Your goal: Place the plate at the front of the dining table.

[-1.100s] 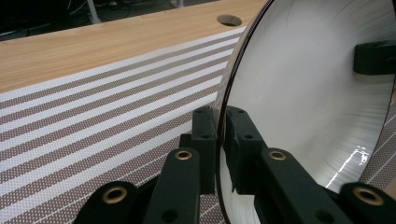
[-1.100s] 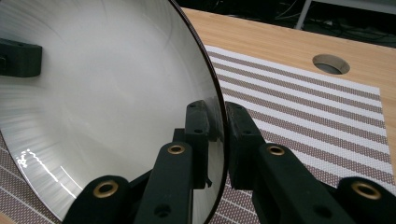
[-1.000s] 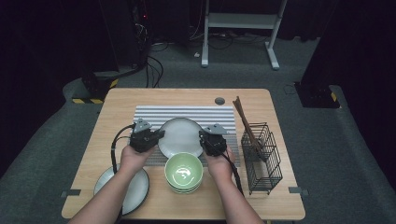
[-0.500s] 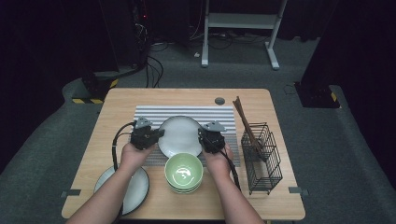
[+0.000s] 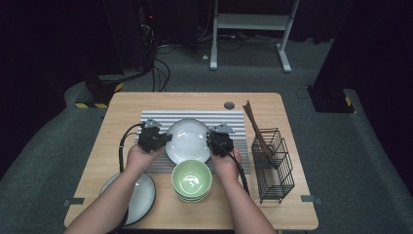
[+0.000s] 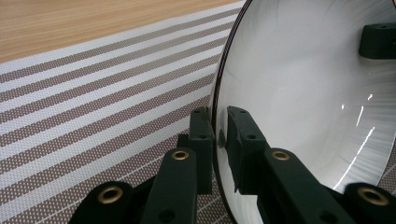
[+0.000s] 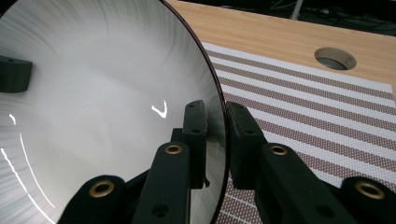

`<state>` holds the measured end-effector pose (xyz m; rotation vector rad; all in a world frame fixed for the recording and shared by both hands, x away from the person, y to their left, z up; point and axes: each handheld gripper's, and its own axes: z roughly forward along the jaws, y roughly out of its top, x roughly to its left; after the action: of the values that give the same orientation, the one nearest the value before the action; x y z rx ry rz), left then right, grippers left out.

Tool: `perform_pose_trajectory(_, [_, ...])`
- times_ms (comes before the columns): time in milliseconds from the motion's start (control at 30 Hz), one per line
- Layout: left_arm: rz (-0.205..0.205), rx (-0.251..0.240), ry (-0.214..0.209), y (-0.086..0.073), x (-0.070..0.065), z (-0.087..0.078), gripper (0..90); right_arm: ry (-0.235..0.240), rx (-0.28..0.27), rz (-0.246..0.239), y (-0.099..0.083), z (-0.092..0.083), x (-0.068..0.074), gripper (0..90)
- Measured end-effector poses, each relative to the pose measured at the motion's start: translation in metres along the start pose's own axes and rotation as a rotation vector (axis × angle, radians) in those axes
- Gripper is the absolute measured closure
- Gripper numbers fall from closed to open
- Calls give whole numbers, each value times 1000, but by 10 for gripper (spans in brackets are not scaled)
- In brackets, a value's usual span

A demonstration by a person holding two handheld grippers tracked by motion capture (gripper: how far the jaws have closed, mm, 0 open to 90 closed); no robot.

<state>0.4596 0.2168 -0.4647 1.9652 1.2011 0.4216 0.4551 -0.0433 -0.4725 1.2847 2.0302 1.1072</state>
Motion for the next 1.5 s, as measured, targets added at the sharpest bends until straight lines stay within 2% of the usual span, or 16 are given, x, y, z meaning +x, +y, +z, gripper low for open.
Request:
perform_pose_trajectory(233, [-15,25,-3,1,5,7,790,-12,14,-17,2,9,-1,785])
perform_pose_trajectory(567, [-13,65,-10,7,11,19,777,-14,38,10,0,24,-7,781])
perform_pose_trajectory(700, [-18,78,-8,7,15,23,771,-20,56,3,2,29,-6,782])
perform_pose_trajectory(900, [-26,83,-9,6,18,26,766,-29,61,-8,4,33,-5,784])
perform_pose_trajectory(1267, [-41,94,5,8,19,31,766,-37,74,1,3,38,-6,783])
perform_pose_trajectory(1500, [-53,101,2,7,22,33,766,-40,84,-14,5,42,-6,784])
